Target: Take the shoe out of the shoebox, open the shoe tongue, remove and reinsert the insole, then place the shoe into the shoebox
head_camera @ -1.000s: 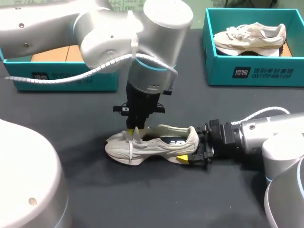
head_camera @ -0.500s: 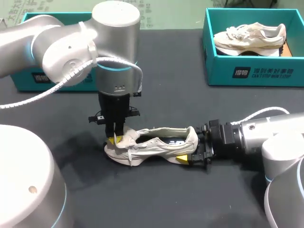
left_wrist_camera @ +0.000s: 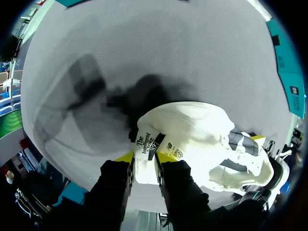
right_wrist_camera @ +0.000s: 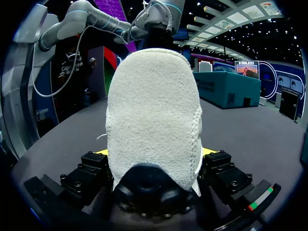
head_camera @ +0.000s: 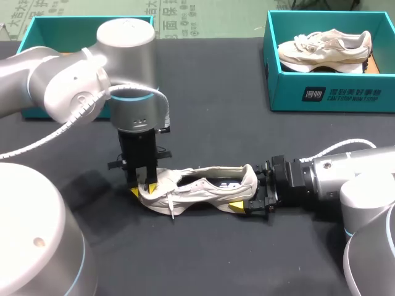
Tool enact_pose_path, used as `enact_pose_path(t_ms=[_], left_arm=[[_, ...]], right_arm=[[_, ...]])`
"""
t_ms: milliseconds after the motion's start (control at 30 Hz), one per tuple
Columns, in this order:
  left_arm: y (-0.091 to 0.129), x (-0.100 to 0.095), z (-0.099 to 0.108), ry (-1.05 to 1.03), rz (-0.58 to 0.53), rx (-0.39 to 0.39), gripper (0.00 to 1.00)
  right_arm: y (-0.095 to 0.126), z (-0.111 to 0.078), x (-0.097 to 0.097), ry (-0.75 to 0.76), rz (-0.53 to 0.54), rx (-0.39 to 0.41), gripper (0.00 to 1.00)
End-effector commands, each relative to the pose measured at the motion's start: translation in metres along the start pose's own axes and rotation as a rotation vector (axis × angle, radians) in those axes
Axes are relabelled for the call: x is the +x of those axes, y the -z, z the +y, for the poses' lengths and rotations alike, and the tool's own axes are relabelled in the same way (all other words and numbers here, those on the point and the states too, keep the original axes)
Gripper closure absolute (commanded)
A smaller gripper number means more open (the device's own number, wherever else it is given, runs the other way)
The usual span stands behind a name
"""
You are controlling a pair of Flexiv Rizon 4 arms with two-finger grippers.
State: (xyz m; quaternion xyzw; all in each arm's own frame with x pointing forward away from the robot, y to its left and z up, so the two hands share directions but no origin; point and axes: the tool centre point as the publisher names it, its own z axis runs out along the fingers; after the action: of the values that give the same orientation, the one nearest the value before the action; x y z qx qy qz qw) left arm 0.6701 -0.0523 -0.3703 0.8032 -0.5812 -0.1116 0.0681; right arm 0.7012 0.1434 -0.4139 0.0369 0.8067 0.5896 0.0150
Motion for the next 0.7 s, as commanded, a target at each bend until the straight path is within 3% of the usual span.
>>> enact_pose_path(t_ms=[33, 233, 467, 700], left_arm=[[0.006, -0.011, 0.004, -0.008, 0.014, 0.001, 0.52], [0.036, -0.023, 0.015, -0.062, 0.039, 0.031, 0.26], [0.089, -0.018, 0.026, -0.189, 0.095, 0.095, 0.24], [0.138, 0.006, 0.027, -0.404, 0.121, 0.144, 0.22]], right_arm=[[-0.001, -0.001, 0.0, -0.002, -0.001, 0.005, 1.0], [-0.001, -0.001, 0.0, -0.002, -0.001, 0.005, 1.0], [-0.001, -0.001, 0.0, -0.002, -0.001, 0.005, 1.0], [-0.001, -0.001, 0.0, -0.002, -0.001, 0.005, 1.0]])
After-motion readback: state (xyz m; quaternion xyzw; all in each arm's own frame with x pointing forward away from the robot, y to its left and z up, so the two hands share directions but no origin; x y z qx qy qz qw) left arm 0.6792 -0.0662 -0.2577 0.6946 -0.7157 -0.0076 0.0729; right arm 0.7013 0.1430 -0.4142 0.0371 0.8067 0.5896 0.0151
